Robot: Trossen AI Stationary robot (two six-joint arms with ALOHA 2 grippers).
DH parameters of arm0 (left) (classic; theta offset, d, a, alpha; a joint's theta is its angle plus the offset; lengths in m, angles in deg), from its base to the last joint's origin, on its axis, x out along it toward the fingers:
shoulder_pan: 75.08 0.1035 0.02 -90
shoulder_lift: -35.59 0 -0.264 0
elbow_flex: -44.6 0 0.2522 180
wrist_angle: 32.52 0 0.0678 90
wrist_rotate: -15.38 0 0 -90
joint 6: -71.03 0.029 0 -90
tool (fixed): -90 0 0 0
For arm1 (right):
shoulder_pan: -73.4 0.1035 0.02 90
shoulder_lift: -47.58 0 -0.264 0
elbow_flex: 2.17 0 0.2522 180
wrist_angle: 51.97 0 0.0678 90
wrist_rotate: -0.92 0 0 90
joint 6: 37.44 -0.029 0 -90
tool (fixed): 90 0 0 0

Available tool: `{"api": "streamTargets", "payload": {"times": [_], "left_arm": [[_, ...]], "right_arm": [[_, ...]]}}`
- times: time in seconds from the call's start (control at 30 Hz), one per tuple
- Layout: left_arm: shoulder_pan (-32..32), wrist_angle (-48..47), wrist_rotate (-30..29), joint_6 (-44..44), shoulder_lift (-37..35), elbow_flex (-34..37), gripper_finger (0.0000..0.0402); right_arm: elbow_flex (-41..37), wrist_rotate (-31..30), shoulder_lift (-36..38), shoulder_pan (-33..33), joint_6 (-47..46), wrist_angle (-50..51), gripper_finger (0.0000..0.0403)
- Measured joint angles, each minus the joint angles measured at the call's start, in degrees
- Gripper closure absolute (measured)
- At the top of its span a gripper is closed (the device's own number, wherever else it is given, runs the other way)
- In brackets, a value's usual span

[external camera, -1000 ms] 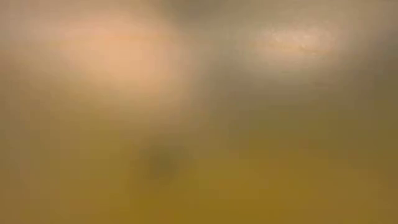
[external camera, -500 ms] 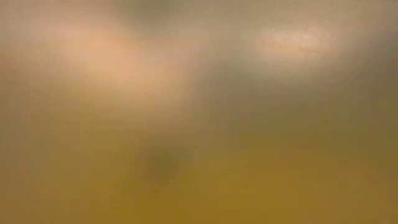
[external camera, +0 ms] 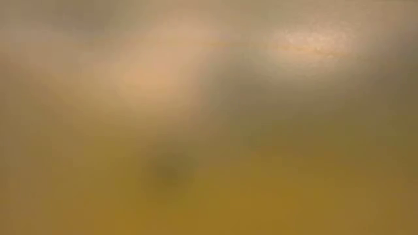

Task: Pick & Place food coloring
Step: Put the small purple food coloring bottle in the yellow bin

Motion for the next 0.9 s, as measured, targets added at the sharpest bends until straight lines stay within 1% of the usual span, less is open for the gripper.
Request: {"api": "streamTargets", "payload": {"times": [0.17, 0.33, 0.47, 0.67, 0.9], "left_arm": [[0.0, 2.8, 1.5, 9.4, -7.3, 8.5, 0.0288], [0.4, 3.5, 1.6, 18.7, -11.3, 13.4, 0.0288], [1.3, 3.7, 1.9, 23.6, -12.6, 15.4, 0.0288], [3.2, 4.3, 6.3, 28.6, -12.6, 18.1, 0.0288], [5.8, 5.1, 6.2, 34.4, -12.6, 18.4, 0.0288]], "right_arm": [[0.0, 0.0, 0.0, 0.0, 0.0, 0.0, 0.0266], [0.0, 0.0, 0.0, 0.0, 0.0, 0.0, 0.0265], [0.0, 0.0, 0.0, 0.0, 0.0, 0.0, 0.0264], [0.0, 0.0, 0.0, 0.0, 0.0, 0.0, 0.0266], [0.0, 0.0, 0.0, 0.0, 0.0, 0.0, 0.0264]]}}
